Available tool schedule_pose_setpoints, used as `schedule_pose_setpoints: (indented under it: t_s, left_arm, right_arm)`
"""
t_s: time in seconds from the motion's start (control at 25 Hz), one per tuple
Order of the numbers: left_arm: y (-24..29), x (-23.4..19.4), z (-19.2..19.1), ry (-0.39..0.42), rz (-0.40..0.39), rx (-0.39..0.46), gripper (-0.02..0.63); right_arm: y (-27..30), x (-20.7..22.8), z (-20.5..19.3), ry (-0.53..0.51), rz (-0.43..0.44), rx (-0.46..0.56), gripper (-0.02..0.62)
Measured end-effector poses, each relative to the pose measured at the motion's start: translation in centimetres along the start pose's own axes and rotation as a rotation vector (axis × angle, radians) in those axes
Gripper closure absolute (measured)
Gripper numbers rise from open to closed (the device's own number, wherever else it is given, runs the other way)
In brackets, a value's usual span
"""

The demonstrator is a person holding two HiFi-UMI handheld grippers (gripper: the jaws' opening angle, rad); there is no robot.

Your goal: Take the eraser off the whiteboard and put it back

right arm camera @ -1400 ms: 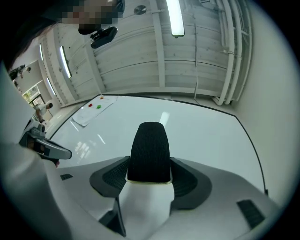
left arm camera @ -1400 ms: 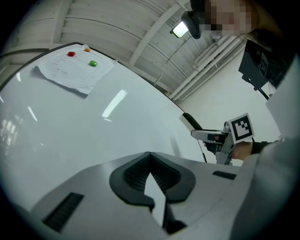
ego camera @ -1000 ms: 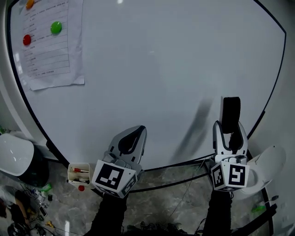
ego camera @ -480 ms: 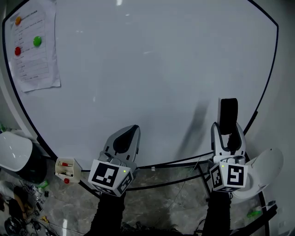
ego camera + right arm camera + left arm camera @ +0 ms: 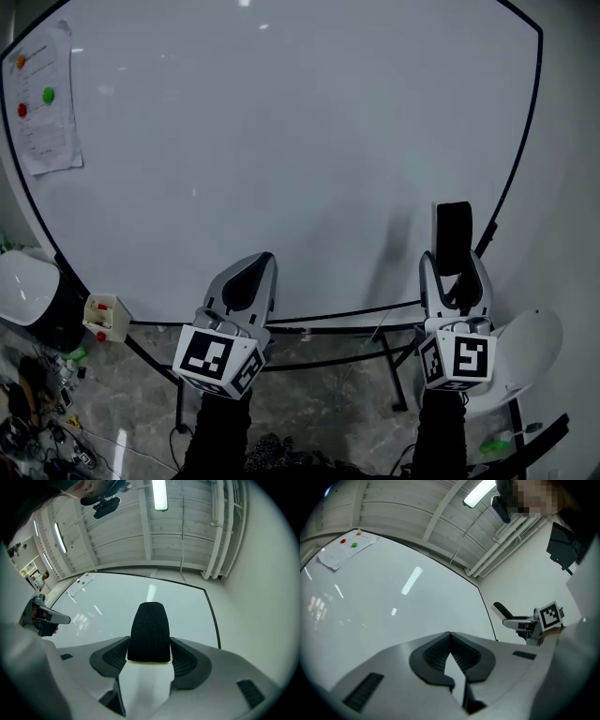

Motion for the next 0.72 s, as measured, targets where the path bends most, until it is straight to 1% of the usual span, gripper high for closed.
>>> schedule_pose_setpoints:
  t_s: [0.12,0.24,0.44,0.72]
  left_arm:
    - [0.6,2.0,-0.5,0.003,0.003,-0.017,0.600]
    - [1.2,2.8,-0.6,0.009,-0.008,-0.028,0.600]
    - [3.0,2.5,-0.7,0.014,-0.042,-0.020,0.600]
    - [6.0,2.0,-1.3,0.012,-0.127,-0.024,0.600]
  right_arm:
    - [-0.5,1.9,-0.8,0.007,0.005,-0.010,0.319]
    - [-0.8,3.1,-1.4,0.015,-0.009,-0.018,0.319]
    - [-0.4,3.7,-2.1,0.010,-0.042,-0.026,0.319]
    - [0.5,4.3,-2.4,-0.012,-0.123,-0.031,0.319]
Point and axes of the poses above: the fingertips, and each gripper's own axes: y forward along the fingers, x to its right, z out of its top, the point moved 7 cm from there along -y, backward along the fingers, and after that the axes turned 6 degrees about -y, right-handed, at the moved point
